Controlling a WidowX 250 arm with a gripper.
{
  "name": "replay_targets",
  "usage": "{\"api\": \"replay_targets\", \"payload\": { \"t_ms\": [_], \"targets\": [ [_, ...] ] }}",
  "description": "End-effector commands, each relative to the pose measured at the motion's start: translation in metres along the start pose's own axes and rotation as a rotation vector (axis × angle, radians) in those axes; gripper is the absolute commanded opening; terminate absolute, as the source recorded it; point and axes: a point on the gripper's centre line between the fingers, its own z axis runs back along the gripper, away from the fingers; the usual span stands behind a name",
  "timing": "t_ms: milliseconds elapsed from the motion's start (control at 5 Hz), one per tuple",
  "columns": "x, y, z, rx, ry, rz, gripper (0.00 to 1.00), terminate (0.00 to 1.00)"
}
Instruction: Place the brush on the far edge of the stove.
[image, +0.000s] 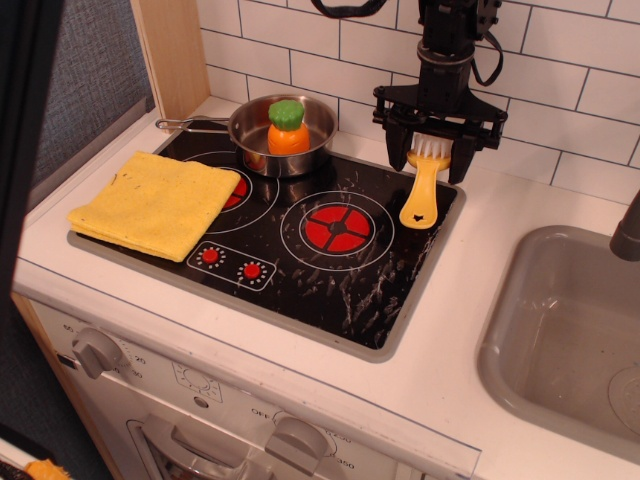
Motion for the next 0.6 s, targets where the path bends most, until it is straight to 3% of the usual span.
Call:
{"api": "replay_targets", "payload": {
  "t_ms": [0, 200, 400],
  "targets": [
    [0.008, 0.007, 0.035, -0.023, -0.068, -0.014, 1.0, 0.0],
    [0.001, 0.013, 0.065, -0.027, -0.099, -0.027, 1.0, 0.0],
    [-0.025, 0.032, 0.085, -0.006, -0.077, -0.024, 1.0, 0.0]
  ]
}}
